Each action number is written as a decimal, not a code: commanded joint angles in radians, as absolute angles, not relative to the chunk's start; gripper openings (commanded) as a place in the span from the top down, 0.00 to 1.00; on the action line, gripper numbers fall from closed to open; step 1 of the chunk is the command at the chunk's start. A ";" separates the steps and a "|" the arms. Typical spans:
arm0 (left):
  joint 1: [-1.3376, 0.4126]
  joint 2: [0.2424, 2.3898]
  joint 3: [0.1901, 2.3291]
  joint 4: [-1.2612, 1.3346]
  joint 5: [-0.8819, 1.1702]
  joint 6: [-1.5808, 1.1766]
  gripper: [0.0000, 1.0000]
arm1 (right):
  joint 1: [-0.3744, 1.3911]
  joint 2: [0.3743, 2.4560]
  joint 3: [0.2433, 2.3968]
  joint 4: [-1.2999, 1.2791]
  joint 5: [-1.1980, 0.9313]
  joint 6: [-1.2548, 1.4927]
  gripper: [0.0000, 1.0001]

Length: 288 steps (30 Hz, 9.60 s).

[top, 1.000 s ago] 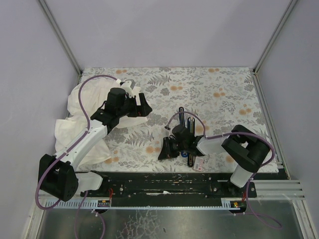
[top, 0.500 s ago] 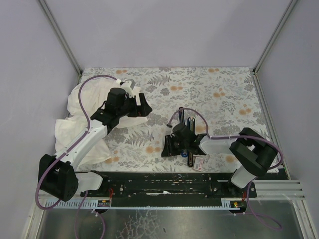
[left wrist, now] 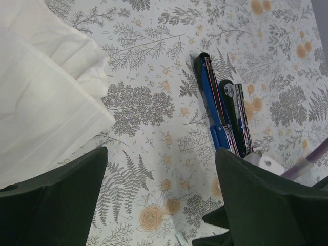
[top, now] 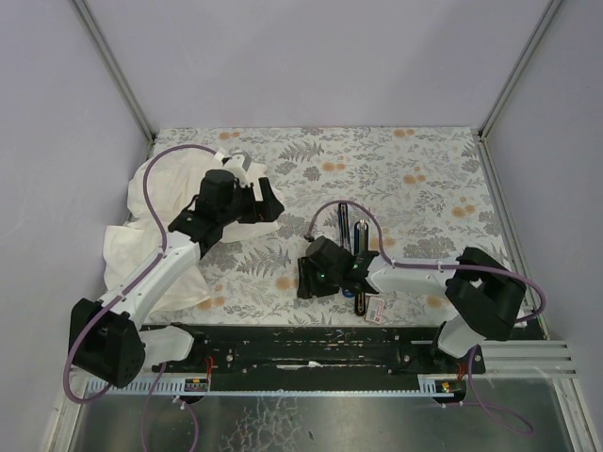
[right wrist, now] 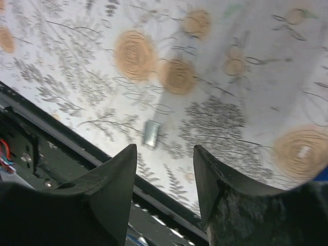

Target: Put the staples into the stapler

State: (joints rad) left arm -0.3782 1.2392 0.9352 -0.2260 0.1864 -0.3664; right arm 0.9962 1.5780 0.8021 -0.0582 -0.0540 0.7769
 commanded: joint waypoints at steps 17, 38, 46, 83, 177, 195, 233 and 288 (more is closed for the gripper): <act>-0.368 1.138 0.915 -0.160 0.108 -0.382 0.14 | 1.180 1.821 1.131 -0.353 0.222 0.892 0.56; -0.362 1.087 0.898 -0.166 0.040 -0.398 0.14 | 1.216 1.806 1.153 -0.401 0.322 0.851 0.80; -0.362 0.919 0.765 -0.158 0.096 -0.555 0.13 | 1.012 1.533 0.952 -0.145 0.101 0.762 0.81; -0.523 0.884 0.503 0.833 0.774 -1.226 0.55 | 0.727 1.121 0.735 0.732 -0.629 1.052 0.77; -0.809 1.366 0.799 -0.288 -0.004 -0.724 0.35 | 0.745 1.043 0.729 -0.280 -0.025 0.554 0.11; -0.189 1.253 0.957 -0.324 0.175 -0.369 0.15 | 1.131 1.624 1.040 -0.408 0.288 0.563 0.43; -0.175 1.226 0.917 -0.322 0.142 -0.359 0.14 | 1.105 1.623 1.070 -0.420 0.363 0.626 0.91; -0.175 1.247 0.919 -0.322 0.154 -0.360 0.14 | 0.833 1.537 0.890 -0.341 0.415 0.739 0.91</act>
State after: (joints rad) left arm -0.1825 1.2407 0.9234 -0.3534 0.1543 -0.3824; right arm 0.8375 1.5284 0.8829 -0.3527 0.3592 0.7204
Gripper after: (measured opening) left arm 0.863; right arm 0.149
